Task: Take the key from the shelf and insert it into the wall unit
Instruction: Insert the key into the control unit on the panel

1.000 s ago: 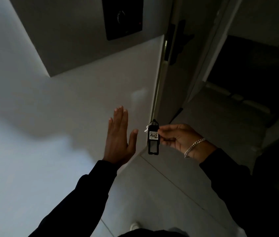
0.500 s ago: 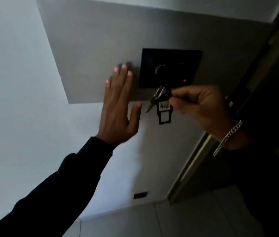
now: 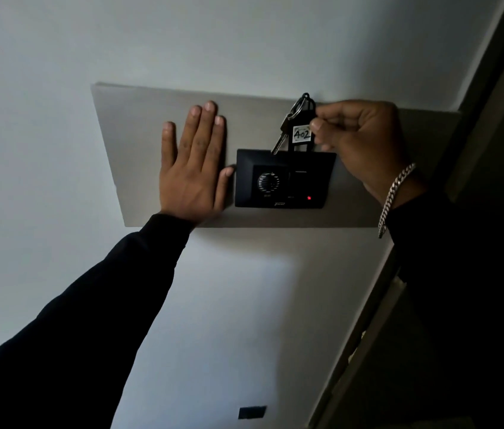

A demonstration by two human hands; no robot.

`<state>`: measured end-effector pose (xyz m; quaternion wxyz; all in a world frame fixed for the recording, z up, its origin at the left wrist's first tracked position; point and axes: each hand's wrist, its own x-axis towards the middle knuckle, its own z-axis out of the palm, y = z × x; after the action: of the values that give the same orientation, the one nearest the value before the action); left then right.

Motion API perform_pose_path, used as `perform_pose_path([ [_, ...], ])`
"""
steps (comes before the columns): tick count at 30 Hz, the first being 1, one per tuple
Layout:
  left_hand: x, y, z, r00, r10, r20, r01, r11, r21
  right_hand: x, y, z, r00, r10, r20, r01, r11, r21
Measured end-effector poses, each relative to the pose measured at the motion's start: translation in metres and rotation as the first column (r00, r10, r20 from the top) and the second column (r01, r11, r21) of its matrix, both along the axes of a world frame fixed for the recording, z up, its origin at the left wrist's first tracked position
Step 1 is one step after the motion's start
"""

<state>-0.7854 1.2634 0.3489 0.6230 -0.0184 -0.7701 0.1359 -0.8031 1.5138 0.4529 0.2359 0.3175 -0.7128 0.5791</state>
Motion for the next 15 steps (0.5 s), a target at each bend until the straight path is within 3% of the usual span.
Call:
perform_pose_path([
  [9, -0.002, 0.003, -0.002, 0.999, 0.042, -0.034, -0.042, 0.999, -0.008, -0.022, 0.006, -0.018, 0.998, -0.042, 0.052, 0.035, 0.991, 0.13],
  [15, -0.002, 0.003, -0.001, 0.999, 0.037, -0.035, -0.038, 0.999, -0.007, -0.023, 0.011, -0.021, 0.995, -0.097, -0.04, 0.103, 0.97, 0.219],
])
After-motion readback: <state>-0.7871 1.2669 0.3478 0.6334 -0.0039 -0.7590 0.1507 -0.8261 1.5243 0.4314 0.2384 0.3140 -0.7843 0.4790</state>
